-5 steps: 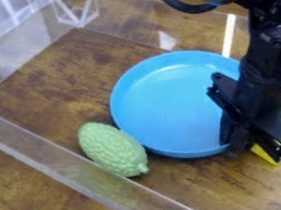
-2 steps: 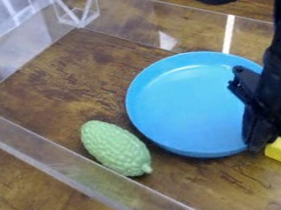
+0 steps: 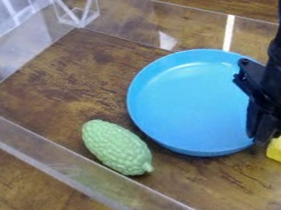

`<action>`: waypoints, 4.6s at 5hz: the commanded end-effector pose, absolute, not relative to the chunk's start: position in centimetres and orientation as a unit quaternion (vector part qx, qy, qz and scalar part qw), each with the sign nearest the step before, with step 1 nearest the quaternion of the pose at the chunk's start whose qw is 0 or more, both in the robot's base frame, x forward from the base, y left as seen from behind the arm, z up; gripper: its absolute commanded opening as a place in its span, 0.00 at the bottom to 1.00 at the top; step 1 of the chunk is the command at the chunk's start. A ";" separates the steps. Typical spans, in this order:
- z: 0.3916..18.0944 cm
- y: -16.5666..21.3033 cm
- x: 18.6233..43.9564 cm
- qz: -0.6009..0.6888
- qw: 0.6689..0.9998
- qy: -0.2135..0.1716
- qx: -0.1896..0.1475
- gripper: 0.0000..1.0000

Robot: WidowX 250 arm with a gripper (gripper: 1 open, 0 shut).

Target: Put the yellow brick in the blue tray

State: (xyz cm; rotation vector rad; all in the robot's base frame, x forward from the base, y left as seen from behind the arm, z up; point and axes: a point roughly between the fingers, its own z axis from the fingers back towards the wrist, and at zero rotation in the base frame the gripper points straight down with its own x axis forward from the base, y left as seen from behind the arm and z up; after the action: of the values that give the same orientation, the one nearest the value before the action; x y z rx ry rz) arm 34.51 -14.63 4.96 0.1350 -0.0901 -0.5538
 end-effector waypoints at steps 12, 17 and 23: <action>-0.4 -16.0 37.7 -0.278 0.955 -0.096 0.048 1.00; -2.3 -17.2 37.5 -0.275 0.957 -0.091 0.026 0.00; 2.2 -15.8 35.0 -0.263 0.963 -0.043 0.047 0.00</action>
State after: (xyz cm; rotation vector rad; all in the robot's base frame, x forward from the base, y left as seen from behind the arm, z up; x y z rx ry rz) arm 35.64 -15.81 1.98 0.0901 -0.0932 -0.5206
